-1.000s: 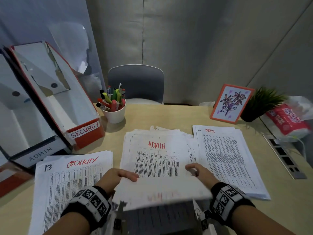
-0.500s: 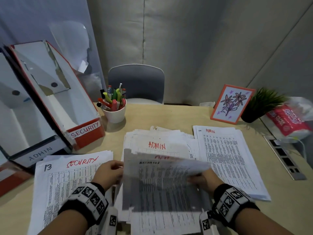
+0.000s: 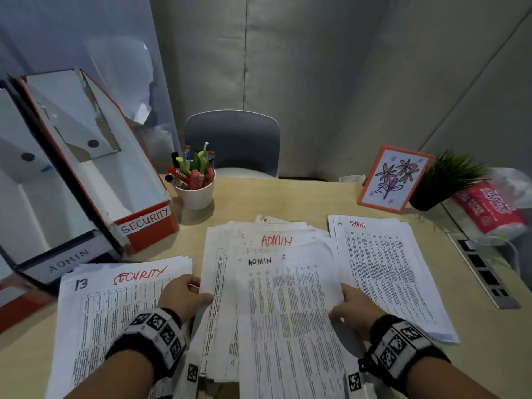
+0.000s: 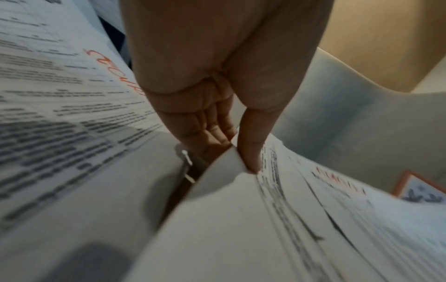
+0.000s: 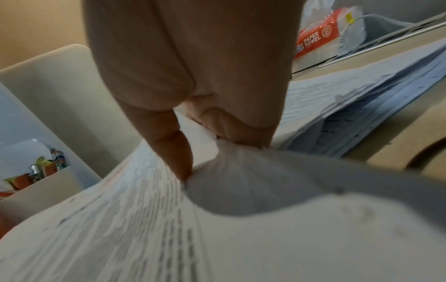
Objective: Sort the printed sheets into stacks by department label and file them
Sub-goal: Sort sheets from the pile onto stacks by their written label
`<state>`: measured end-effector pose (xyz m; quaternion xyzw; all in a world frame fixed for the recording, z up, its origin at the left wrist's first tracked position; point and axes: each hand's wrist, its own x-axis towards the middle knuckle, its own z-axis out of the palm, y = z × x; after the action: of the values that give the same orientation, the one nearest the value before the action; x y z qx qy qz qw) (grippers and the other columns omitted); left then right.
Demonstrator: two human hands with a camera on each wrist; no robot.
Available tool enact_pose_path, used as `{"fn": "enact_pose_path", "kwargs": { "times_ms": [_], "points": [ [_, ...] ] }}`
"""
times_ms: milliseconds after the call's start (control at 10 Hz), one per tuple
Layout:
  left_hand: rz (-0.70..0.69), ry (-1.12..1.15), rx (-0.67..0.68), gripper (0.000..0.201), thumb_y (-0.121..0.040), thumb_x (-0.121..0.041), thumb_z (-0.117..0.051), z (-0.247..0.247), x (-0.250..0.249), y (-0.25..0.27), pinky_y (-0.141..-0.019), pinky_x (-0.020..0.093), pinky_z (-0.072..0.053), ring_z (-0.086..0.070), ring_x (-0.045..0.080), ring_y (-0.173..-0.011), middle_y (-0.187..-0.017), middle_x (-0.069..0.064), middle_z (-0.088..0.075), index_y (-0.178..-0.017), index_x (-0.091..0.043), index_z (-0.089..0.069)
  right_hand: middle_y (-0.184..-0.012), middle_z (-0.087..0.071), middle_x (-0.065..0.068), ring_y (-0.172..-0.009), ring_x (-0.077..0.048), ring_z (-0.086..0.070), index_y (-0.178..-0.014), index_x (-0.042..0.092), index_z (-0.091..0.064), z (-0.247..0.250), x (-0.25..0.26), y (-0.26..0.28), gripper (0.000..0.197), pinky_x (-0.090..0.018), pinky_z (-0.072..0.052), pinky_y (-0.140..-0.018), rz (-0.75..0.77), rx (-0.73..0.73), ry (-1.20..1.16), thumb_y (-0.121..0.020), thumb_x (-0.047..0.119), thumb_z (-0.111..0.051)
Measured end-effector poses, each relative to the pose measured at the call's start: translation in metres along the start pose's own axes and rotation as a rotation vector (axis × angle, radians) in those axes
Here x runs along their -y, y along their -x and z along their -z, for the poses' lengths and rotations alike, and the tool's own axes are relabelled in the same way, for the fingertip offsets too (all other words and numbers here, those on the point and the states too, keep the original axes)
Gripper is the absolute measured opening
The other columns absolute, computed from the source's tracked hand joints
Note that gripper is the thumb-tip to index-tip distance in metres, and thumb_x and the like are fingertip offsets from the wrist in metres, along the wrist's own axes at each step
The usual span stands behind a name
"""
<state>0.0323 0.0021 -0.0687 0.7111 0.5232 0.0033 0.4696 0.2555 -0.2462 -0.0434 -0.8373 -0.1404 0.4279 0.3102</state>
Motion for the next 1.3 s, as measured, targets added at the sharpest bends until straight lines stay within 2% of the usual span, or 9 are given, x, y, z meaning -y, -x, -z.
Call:
{"fn": "enact_pose_path", "kwargs": {
  "times_ms": [200,400,600,800,900,1000,1100,1200,1300],
  "points": [
    [0.038,0.172,0.000,0.019,-0.078,-0.004,-0.073,0.007,0.015,-0.003,-0.085,0.037,-0.053,-0.066,0.024,-0.082,-0.083,0.005,-0.069,-0.085,-0.018,-0.061,-0.091,-0.062,-0.015,-0.081,-0.025,-0.056,-0.099,0.002,-0.057,0.005,-0.003,-0.009,0.020,-0.031,-0.047,-0.069,-0.121,-0.239,-0.096,-0.083,-0.007,-0.050],
    [0.079,0.243,0.036,0.015,-0.076,-0.006,-0.071,0.007,0.022,-0.009,-0.088,0.048,-0.054,-0.068,0.028,-0.086,-0.087,0.009,-0.071,-0.082,-0.018,-0.065,-0.100,-0.060,-0.015,-0.090,-0.028,-0.056,-0.110,0.002,-0.055,0.002,0.003,-0.008,0.025,-0.032,-0.045,-0.076,-0.168,-0.275,-0.077,-0.087,-0.004,-0.049],
    [-0.018,0.260,0.231,0.046,-0.067,-0.054,-0.079,0.008,0.016,-0.003,-0.076,0.040,-0.054,-0.070,0.026,-0.086,-0.090,0.006,-0.074,-0.094,-0.017,-0.072,-0.085,-0.061,-0.006,-0.080,-0.017,-0.057,-0.096,0.006,-0.059,-0.008,0.019,0.011,0.022,-0.027,-0.049,-0.067,-0.086,-0.153,-0.124,-0.084,-0.010,-0.049],
    [-0.060,0.208,0.351,0.052,-0.053,-0.028,-0.091,0.007,0.011,0.003,-0.085,0.033,-0.053,-0.070,0.015,-0.091,-0.094,-0.004,-0.075,-0.100,-0.017,-0.072,-0.072,-0.058,-0.010,-0.064,-0.016,-0.057,-0.081,-0.001,-0.062,-0.023,0.024,0.015,0.024,-0.013,-0.044,-0.042,-0.073,-0.096,-0.195,-0.083,-0.019,-0.047],
    [-0.078,0.146,0.292,0.033,-0.064,-0.012,-0.085,0.006,0.009,0.007,-0.072,0.026,-0.052,-0.069,0.015,-0.086,-0.089,-0.003,-0.074,-0.093,-0.019,-0.071,-0.060,-0.054,-0.006,-0.048,-0.010,-0.057,-0.072,0.002,-0.059,-0.025,0.020,0.014,0.024,-0.013,-0.039,-0.038,-0.078,-0.041,-0.288,-0.086,-0.016,-0.050],
    [-0.097,0.110,0.261,0.019,-0.067,-0.002,-0.079,0.005,0.010,0.006,-0.063,0.023,-0.050,-0.067,0.016,-0.077,-0.080,0.001,-0.073,-0.080,-0.013,-0.072,-0.060,-0.052,-0.010,-0.053,-0.016,-0.051,-0.079,-0.008,-0.059,-0.026,0.018,0.014,0.023,-0.014,-0.039,-0.039,-0.056,-0.023,-0.362,-0.082,-0.023,-0.042],
    [-0.102,0.093,0.251,0.018,-0.058,-0.015,-0.077,0.007,0.014,0.002,-0.075,0.033,-0.055,-0.067,0.024,-0.080,-0.081,0.006,-0.073,-0.075,-0.011,-0.073,-0.065,-0.053,-0.014,-0.048,-0.012,-0.057,-0.081,-0.010,-0.058,-0.027,0.019,0.019,0.030,-0.013,-0.039,-0.038,-0.030,0.000,-0.300,-0.077,-0.030,-0.036],
    [-0.143,0.058,0.247,0.013,-0.058,-0.015,-0.080,0.010,0.011,0.010,-0.076,0.025,-0.055,-0.066,0.010,-0.077,-0.076,-0.008,-0.071,-0.063,-0.025,-0.073,-0.067,-0.057,-0.012,-0.058,-0.016,-0.057,-0.073,-0.002,-0.061,-0.026,0.020,0.015,0.030,-0.017,-0.043,-0.043,-0.053,-0.020,-0.270,-0.080,-0.025,-0.042],
    [-0.215,0.046,0.238,0.052,-0.073,0.014,-0.071,0.005,0.010,0.009,-0.063,0.006,-0.044,-0.061,0.002,-0.071,-0.074,-0.011,-0.064,-0.050,-0.033,-0.071,-0.067,-0.056,0.002,-0.058,-0.007,-0.052,-0.066,0.019,-0.055,-0.025,0.020,0.007,0.027,-0.019,-0.047,-0.055,-0.100,-0.067,-0.125,-0.082,-0.001,-0.064]
  ]
}}
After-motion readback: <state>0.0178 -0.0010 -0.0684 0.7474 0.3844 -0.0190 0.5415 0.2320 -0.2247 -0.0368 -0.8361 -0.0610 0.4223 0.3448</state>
